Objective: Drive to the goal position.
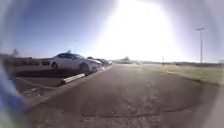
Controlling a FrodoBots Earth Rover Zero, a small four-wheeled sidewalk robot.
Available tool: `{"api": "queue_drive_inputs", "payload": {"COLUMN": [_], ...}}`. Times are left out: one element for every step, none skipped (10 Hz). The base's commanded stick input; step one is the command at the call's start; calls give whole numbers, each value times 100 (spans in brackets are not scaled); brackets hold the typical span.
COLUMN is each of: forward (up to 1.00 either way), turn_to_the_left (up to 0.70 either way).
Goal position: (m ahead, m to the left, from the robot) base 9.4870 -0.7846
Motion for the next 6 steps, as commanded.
{"api": "queue_drive_inputs", "payload": {"forward": [70, 70, 70, 70, 70, 70], "turn_to_the_left": [0, 0, 0, 0, 0, 0]}}
